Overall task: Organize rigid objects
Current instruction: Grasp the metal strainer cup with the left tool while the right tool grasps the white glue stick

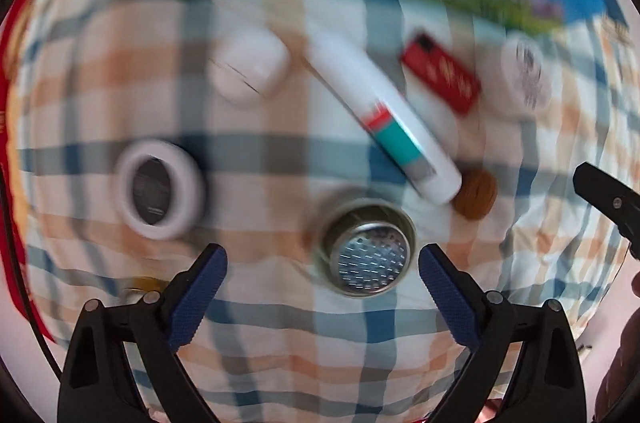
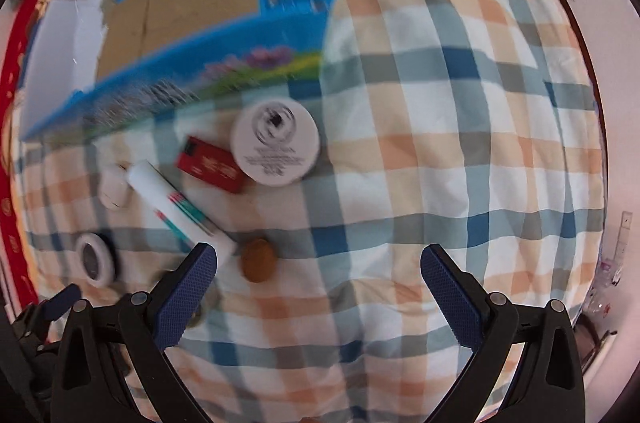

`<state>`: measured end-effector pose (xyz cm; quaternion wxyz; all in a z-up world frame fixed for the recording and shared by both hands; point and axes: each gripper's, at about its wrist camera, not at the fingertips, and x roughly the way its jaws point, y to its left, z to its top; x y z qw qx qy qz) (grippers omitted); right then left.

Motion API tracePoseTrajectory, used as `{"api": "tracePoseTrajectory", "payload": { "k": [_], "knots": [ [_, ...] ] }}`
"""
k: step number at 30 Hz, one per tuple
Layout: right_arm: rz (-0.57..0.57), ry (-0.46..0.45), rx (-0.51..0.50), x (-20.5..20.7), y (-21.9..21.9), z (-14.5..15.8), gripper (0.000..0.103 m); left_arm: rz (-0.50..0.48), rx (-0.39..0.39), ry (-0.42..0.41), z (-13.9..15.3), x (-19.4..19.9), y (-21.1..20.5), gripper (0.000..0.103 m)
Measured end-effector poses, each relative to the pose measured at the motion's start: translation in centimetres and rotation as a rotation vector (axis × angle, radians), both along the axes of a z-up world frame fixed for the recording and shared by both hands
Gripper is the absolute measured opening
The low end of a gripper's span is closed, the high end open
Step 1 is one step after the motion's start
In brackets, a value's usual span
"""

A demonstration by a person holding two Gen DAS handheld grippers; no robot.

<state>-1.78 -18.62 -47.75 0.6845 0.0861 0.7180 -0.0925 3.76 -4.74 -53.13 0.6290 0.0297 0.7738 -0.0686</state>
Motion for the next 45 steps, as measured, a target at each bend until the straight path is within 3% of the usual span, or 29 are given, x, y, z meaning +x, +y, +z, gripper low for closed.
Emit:
{"api": "tracePoseTrajectory", "payload": {
  "k": [3,5,7,13,18,25,32,37,41,45],
  "knots": [
    [0.021,0.015,-0.009,-1.7,-0.2,-2.1,0.103,-0.038,0.021,0.026,-2.9,-1.1,-1.2,0.097],
    [0.019,0.027,-0.008,-2.8,-0.6,-3.3,0.103,-0.027,-0.016,0.034,-3.8,-1.2,-1.4,0.092],
    [0.021,0.03,0.007,-3.6,-0.7,-4.2,0.103,-0.003,-0.082,0.017,-3.5,-0.9,-1.4,0.074],
    [0.051,0.002,0.059,-3.5,0.4,-4.8,0.103,-0.026,-0.026,-0.07,-1.4,0.5,0.2,0.071],
    [0.155,-0.048,0.114,-1.1,4.2,-4.6,0.102,0.072,0.034,-0.134,-0.4,2.7,5.5,0.07],
    [0.283,-0.013,0.166,2.0,12.1,-7.3,0.088,0.183,-0.027,-0.113,-1.1,3.2,10.2,0.069],
    [0.185,0.103,0.249,3.7,15.1,-11.2,0.053,0.236,-0.086,-0.088,-1.9,2.5,13.1,0.069],
    [0.113,0.125,0.24,2.5,14.7,-12.0,0.046,0.217,-0.082,-0.078,-2.7,2.3,14.4,0.069],
    [-0.071,0.214,0.257,-0.5,11.1,-12.4,0.044,0.179,-0.064,-0.081,-3.2,4.3,10.4,0.07],
    [-0.142,0.2,0.301,-2.6,9.5,-13.1,0.046,0.127,-0.031,-0.082,-2.4,5.9,7.9,0.071]
  ]
}}
